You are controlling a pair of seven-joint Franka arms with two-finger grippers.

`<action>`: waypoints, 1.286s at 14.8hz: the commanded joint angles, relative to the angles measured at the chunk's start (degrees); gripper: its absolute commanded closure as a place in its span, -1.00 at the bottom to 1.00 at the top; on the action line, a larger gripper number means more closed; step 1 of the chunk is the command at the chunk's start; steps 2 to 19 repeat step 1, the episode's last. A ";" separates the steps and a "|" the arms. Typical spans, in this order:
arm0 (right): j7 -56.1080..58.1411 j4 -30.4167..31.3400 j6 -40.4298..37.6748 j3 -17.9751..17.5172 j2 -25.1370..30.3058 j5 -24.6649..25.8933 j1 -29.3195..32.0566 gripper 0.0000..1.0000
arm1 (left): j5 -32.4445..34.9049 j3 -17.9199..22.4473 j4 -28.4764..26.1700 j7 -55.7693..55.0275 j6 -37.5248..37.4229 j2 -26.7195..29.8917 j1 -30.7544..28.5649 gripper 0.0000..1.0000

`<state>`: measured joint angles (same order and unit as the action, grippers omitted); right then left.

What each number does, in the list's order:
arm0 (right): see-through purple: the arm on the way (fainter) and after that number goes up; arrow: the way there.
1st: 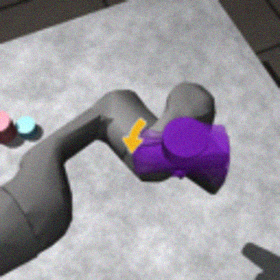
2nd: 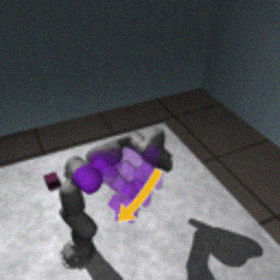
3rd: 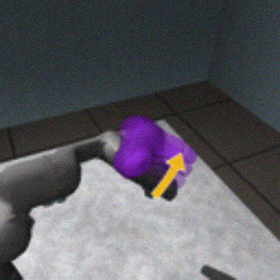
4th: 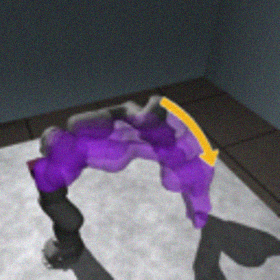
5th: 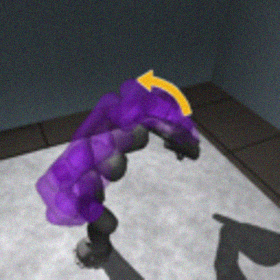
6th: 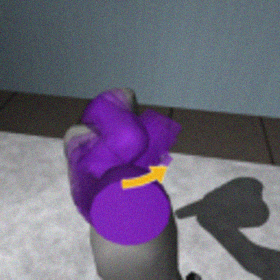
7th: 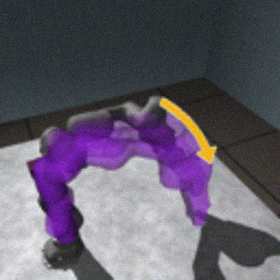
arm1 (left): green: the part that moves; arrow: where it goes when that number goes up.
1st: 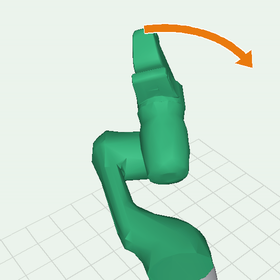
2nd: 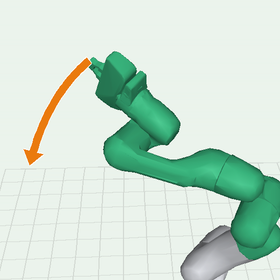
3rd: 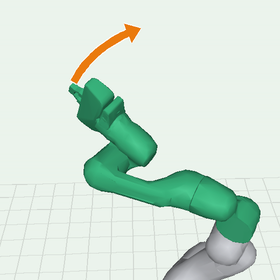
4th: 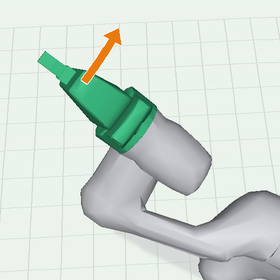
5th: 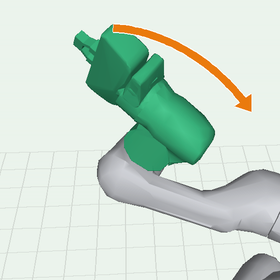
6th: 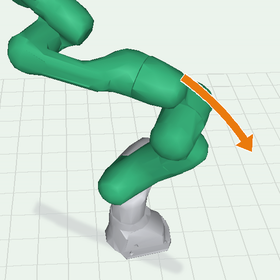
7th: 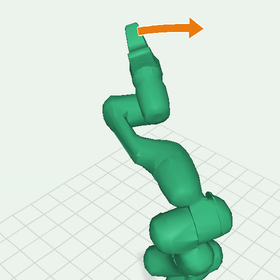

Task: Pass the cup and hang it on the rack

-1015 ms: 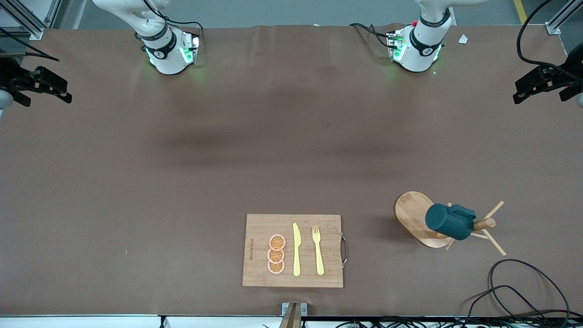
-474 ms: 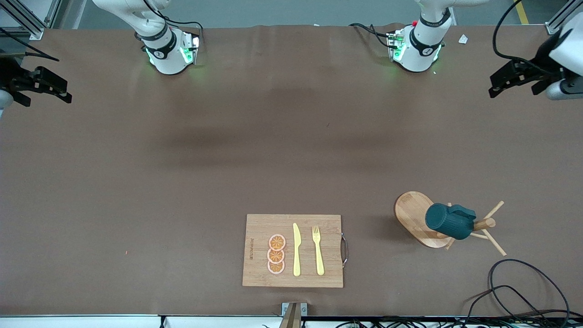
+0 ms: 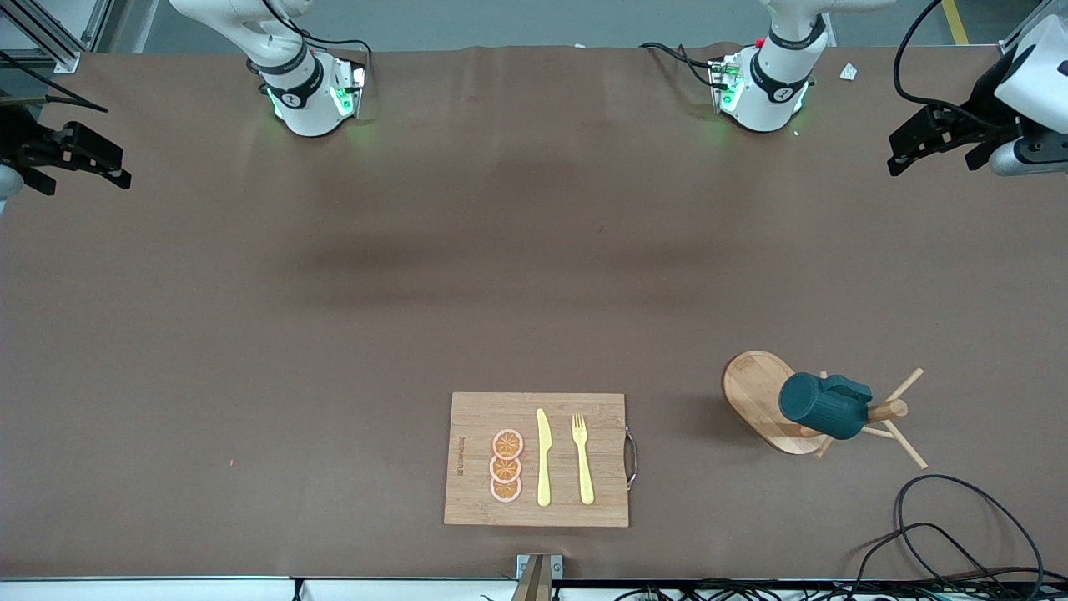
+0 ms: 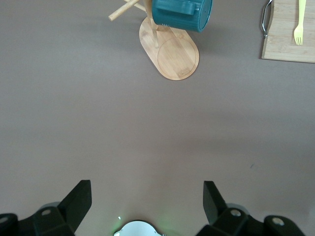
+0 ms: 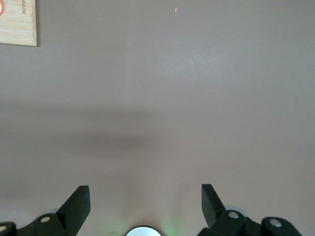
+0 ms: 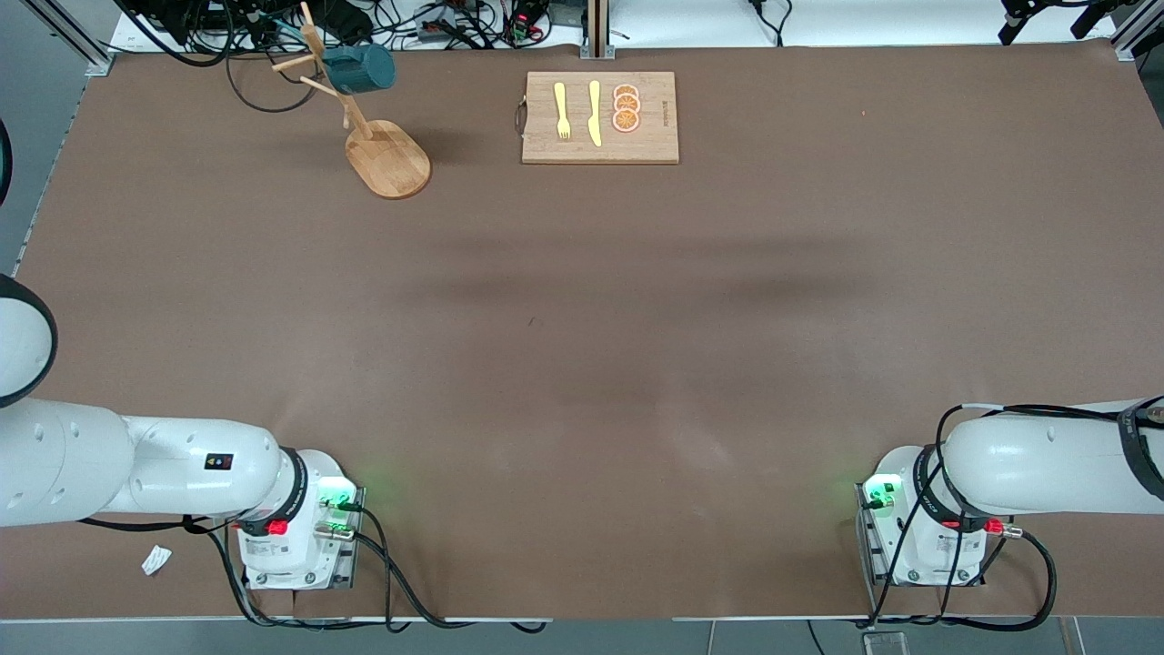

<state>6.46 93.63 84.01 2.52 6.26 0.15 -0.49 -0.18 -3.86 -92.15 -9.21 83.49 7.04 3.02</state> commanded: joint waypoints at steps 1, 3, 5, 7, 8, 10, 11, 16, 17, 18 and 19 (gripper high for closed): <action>0.40 0.76 -0.34 0.21 1.21 0.20 -0.22 -1.00 | 0.27 0.26 -1.01 3.13 0.89 0.87 -0.21 -1.00; 0.40 0.76 -0.34 0.21 1.21 0.20 -0.22 -1.00 | 0.27 0.26 -1.01 3.13 0.89 0.87 -0.21 -1.00; 0.40 0.76 -0.34 0.21 1.21 0.20 -0.22 -1.00 | 0.27 0.26 -1.01 3.13 0.89 0.87 -0.21 -1.00; 0.40 0.76 -0.34 0.21 1.21 0.20 -0.22 -1.00 | 0.27 0.26 -1.01 3.13 0.89 0.87 -0.21 -1.00; 0.40 0.76 -0.34 0.21 1.21 0.20 -0.22 -1.00 | 0.27 0.26 -1.01 3.13 0.89 0.87 -0.21 -1.00; 0.40 0.76 -0.34 0.21 1.21 0.20 -0.22 -1.00 | 0.27 0.26 -1.01 3.13 0.89 0.87 -0.21 -1.00; 0.40 0.76 -0.34 0.21 1.21 0.20 -0.22 -1.00 | 0.27 0.26 -1.01 3.13 0.89 0.87 -0.21 -1.00; 0.40 0.76 -0.34 0.21 1.21 0.20 -0.22 -1.00 | 0.27 0.26 -1.01 3.13 0.89 0.87 -0.21 -1.00; 0.40 0.76 -0.34 0.21 1.21 0.20 -0.22 -1.00 | 0.27 0.26 -1.01 3.13 0.89 0.87 -0.21 -1.00; 0.40 0.76 -0.34 0.21 1.21 0.20 -0.22 -1.00 | 0.27 0.26 -1.01 3.13 0.89 0.87 -0.21 -1.00; 0.40 0.76 -0.34 0.21 1.21 0.20 -0.22 -1.00 | 0.27 0.26 -1.01 3.13 0.89 0.87 -0.21 -1.00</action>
